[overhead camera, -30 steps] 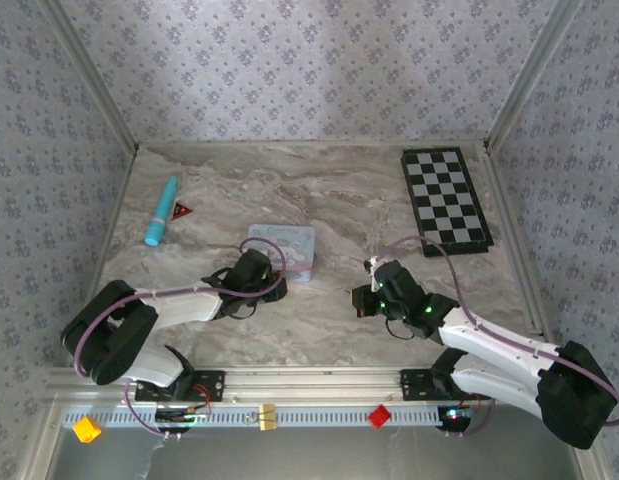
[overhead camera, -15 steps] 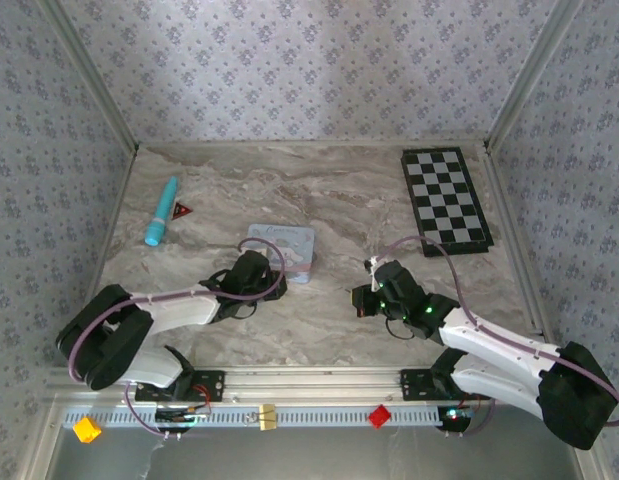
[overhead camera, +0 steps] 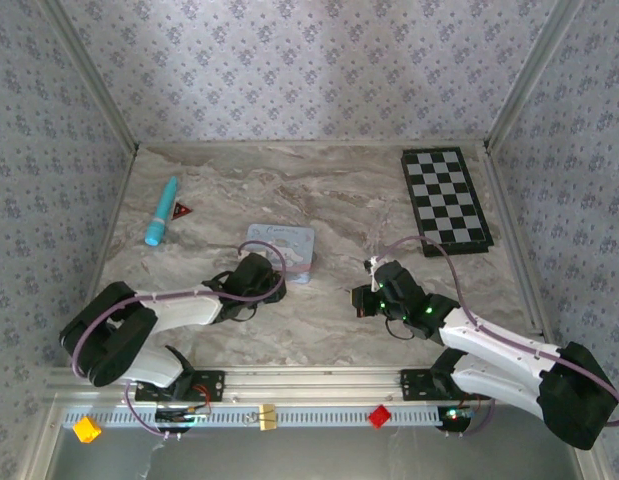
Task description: Unlock the padlock with the key
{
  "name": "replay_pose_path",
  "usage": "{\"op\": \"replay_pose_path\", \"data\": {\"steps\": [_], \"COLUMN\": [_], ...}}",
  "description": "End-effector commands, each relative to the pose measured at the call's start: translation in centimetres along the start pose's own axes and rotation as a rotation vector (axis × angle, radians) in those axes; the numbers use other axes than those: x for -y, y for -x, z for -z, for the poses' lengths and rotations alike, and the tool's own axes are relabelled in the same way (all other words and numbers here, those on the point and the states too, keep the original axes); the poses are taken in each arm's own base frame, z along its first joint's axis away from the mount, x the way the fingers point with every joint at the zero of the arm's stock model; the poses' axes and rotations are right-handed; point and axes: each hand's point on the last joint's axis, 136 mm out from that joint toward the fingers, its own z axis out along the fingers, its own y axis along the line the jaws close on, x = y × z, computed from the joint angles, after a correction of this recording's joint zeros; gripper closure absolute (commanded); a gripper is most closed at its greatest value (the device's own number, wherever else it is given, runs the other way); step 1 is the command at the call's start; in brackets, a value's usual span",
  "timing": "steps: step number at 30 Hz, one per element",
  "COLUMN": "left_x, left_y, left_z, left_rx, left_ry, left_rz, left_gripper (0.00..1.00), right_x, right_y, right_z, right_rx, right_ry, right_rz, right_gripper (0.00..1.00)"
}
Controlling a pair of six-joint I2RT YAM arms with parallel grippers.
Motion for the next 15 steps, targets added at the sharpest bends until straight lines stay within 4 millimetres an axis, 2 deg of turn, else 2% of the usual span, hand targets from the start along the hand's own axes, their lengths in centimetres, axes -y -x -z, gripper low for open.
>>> {"op": "replay_pose_path", "data": {"steps": [1, 4, 8, 10, 12, 15], "left_x": [0.1, -0.1, -1.1, -1.7, -2.5, -3.1], "left_y": [0.2, 0.1, 0.3, 0.2, 0.2, 0.5], "left_z": [-0.6, -0.9, -0.7, -0.3, 0.3, 1.3], "left_rx": [-0.001, -0.003, 0.015, 0.016, 0.027, 0.048], "left_ry": [0.016, 0.034, 0.079, 0.112, 0.148, 0.167], "left_rz": [0.004, 0.005, 0.025, 0.031, 0.042, 0.041], "left_gripper": [0.55, 0.54, 0.65, 0.67, 0.67, 0.60], "right_x": [-0.6, -0.5, -0.6, -0.6, -0.6, -0.6], "right_y": [1.1, 1.1, 1.2, 1.2, 1.2, 1.3], "right_z": [0.5, 0.6, 0.6, 0.7, 0.7, 0.8], "right_rx": [0.034, 0.034, 0.035, 0.035, 0.035, 0.038], "right_ry": [0.003, 0.001, 0.001, -0.001, -0.001, -0.003], "right_rz": [-0.010, -0.008, -0.005, -0.004, -0.002, 0.002], "right_gripper": [1.00, 1.00, 1.00, 1.00, 1.00, 1.00]}}
